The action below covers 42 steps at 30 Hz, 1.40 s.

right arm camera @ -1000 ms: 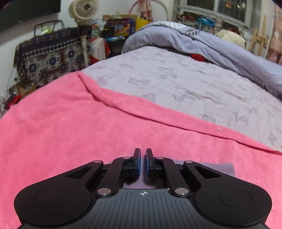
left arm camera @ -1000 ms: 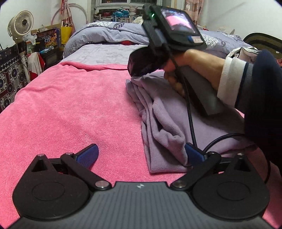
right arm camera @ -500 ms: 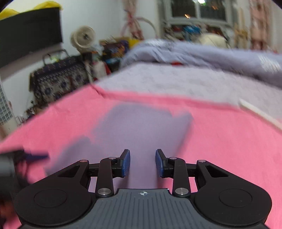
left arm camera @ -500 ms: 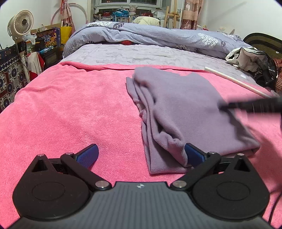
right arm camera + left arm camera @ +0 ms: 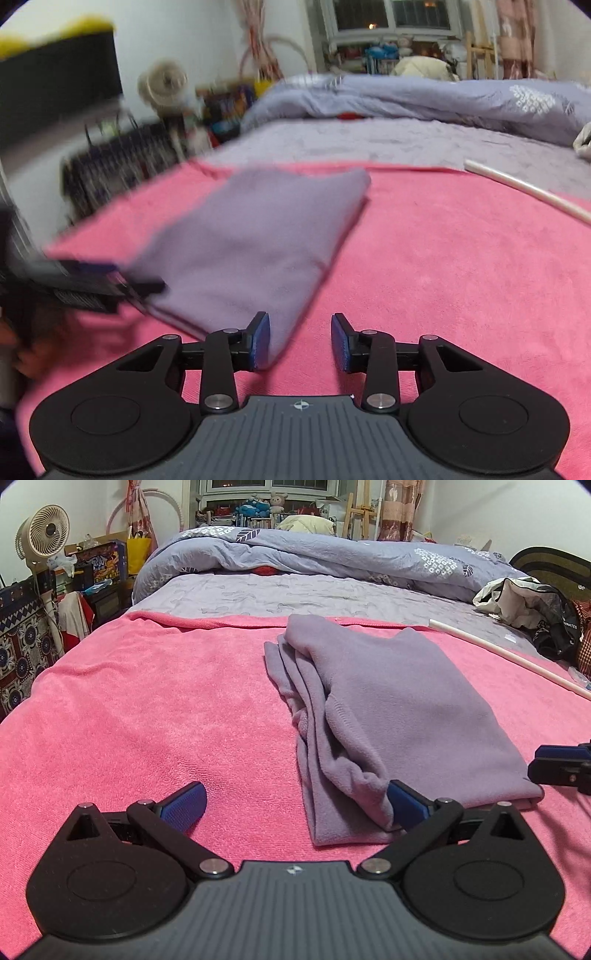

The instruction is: Fold clothes

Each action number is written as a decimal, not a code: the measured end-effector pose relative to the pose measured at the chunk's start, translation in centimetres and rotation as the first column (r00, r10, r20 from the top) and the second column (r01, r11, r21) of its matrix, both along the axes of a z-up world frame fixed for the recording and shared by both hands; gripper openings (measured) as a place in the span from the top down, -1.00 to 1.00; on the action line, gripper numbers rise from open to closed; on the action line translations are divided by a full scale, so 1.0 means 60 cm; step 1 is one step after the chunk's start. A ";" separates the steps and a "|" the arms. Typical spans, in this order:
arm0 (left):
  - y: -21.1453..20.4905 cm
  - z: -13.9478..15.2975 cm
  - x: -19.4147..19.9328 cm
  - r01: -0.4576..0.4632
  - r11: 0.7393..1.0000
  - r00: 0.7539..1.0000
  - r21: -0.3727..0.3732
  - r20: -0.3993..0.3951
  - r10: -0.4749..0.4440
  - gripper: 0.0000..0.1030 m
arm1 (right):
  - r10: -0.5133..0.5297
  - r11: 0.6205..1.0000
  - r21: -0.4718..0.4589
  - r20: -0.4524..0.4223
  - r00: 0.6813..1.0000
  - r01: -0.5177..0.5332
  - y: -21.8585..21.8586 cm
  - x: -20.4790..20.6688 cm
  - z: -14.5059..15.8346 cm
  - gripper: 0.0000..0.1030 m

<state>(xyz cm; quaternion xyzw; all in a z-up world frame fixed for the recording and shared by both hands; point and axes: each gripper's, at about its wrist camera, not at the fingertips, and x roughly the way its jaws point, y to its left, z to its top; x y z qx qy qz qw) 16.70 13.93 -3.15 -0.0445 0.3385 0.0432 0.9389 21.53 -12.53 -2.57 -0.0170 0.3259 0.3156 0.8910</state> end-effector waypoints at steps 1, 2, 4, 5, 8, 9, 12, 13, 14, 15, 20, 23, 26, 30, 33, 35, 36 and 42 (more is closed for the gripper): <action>-0.001 0.000 0.000 -0.001 1.000 1.000 0.003 0.000 0.001 -1.00 | -0.003 1.000 -0.006 -0.001 1.000 0.003 0.000 -0.002 -0.006 0.09; -0.002 0.000 -0.001 -0.002 1.000 1.000 0.005 0.003 0.002 -1.00 | -0.005 0.999 -0.038 0.013 1.000 0.005 0.005 -0.005 -0.017 0.03; -0.003 0.001 -0.003 -0.010 1.000 1.000 0.005 0.010 0.010 -1.00 | -0.007 0.999 -0.042 0.064 0.998 0.009 0.004 -0.018 -0.017 0.00; -0.003 0.002 -0.004 -0.018 1.000 1.000 0.001 0.015 0.018 -1.00 | -0.008 0.999 -0.051 0.081 0.997 0.012 0.003 -0.023 -0.012 -0.08; -0.008 0.008 -0.008 -0.075 0.997 0.996 0.001 0.043 0.075 -1.00 | -0.008 0.997 -0.073 0.155 0.988 0.020 -0.007 -0.038 0.003 -0.33; -0.013 0.011 -0.010 -0.098 0.995 0.994 0.009 0.054 0.098 -1.00 | -0.007 0.997 -0.079 0.188 0.982 0.023 -0.013 -0.044 0.010 -0.48; -0.034 0.023 -0.018 -0.172 0.984 0.981 0.052 0.097 0.166 -1.00 | -0.044 0.994 -0.085 0.309 0.950 0.074 -0.042 -0.050 0.031 -0.78; -0.043 0.027 -0.021 -0.196 0.978 0.976 0.064 0.112 0.189 -1.00 | -0.058 0.993 -0.078 0.339 0.939 0.089 -0.054 -0.049 0.035 -0.82; -0.054 0.030 -0.021 -0.217 0.974 0.971 0.067 0.122 0.208 -1.00 | -0.068 0.994 -0.059 0.349 0.935 0.094 -0.066 -0.044 0.035 -0.92; -0.064 0.032 -0.020 -0.234 0.970 0.966 0.064 0.129 0.224 -1.00 | -0.079 0.994 -0.040 0.359 0.930 0.100 -0.079 -0.039 0.034 -1.00; -0.108 0.010 0.008 -0.197 0.976 0.980 0.096 0.055 0.192 -1.00 | -0.058 0.998 -0.004 0.096 0.994 0.058 -0.102 0.034 -0.022 -1.00; -0.124 0.012 0.006 -0.197 0.968 0.980 0.158 0.069 0.188 -1.00 | -0.055 0.997 -0.052 0.031 0.998 0.056 -0.088 0.052 -0.030 -1.00; -0.123 0.009 0.010 -0.194 0.969 0.981 0.153 0.060 0.187 -1.00 | -0.054 0.993 -0.100 0.060 0.997 0.060 -0.075 0.045 -0.031 -1.00; -0.094 0.006 0.010 -0.194 0.980 0.980 0.029 0.035 0.193 -1.00 | -0.053 0.995 -0.087 0.045 0.998 0.057 -0.076 0.049 -0.032 -1.00; -0.079 0.003 0.009 -0.200 0.979 0.979 -0.042 0.032 0.201 -1.00 | -0.053 0.994 -0.090 0.045 0.998 0.057 -0.074 0.046 -0.033 -1.00; -0.083 0.002 0.009 -0.199 0.980 0.979 -0.027 0.035 0.200 -1.00 | -0.053 0.994 -0.090 0.045 0.998 0.057 -0.076 0.044 -0.034 -1.00; -0.085 0.001 0.009 -0.199 0.980 0.979 -0.023 0.036 0.199 -1.00 | -0.053 0.994 -0.089 0.045 0.998 0.057 -0.078 0.044 -0.034 -1.00; -0.089 0.007 -0.007 -0.098 0.995 0.994 -0.035 0.050 0.100 -1.00 | -0.034 0.995 -0.087 0.063 0.997 0.040 -0.080 0.036 -0.028 -1.00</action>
